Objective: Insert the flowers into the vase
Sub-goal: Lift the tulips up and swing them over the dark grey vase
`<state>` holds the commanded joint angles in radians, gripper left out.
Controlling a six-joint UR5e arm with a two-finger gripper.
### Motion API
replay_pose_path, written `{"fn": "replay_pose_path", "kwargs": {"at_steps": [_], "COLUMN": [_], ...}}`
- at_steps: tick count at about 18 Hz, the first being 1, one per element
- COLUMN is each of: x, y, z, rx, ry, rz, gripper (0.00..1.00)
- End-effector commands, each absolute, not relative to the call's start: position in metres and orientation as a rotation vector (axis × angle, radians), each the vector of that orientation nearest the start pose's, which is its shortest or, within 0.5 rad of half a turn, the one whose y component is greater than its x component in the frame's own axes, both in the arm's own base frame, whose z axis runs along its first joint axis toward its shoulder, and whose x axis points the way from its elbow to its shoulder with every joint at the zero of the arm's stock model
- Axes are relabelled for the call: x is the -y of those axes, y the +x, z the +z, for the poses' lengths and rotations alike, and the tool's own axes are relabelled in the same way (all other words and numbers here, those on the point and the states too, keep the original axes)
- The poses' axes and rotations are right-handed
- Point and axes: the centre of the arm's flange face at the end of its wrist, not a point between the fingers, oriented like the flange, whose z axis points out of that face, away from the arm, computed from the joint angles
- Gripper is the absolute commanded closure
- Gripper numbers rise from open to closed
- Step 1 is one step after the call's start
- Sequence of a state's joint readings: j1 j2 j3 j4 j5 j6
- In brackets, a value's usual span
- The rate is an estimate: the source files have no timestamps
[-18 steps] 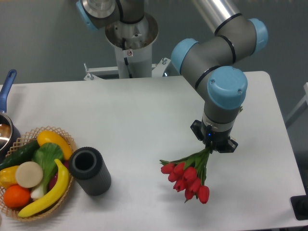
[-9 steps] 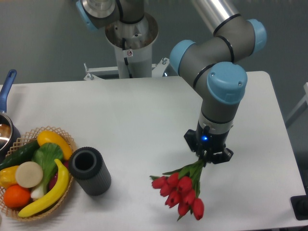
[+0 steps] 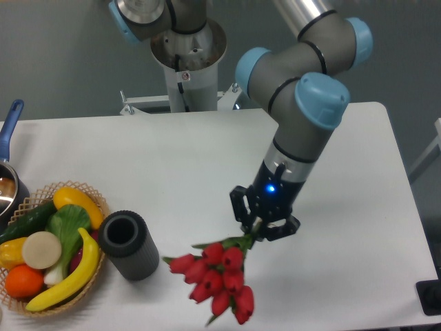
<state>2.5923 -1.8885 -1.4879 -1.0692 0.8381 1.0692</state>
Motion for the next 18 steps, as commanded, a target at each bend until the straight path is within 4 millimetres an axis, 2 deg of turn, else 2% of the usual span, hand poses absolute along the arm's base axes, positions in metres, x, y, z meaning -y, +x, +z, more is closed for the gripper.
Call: {"fn": "replay_pose_path", "kwargs": {"at_steps": [3, 6, 10, 18], "x": [-0.486, -0.474, -0.477, -0.482], "y": [-0.417, -0.4, -0.373, -0.362], "z": [0.453, 0.466, 0.471, 0.487], "rx": [-0.176, -0.186, -0.257, -0.311], "ry": [-2.225, -2.115, -1.901, -1.66], "rz": [-0.246, -0.282, -0.349, -0.464], "gripper": [0.9, 0.9, 0.9, 0.88]}}
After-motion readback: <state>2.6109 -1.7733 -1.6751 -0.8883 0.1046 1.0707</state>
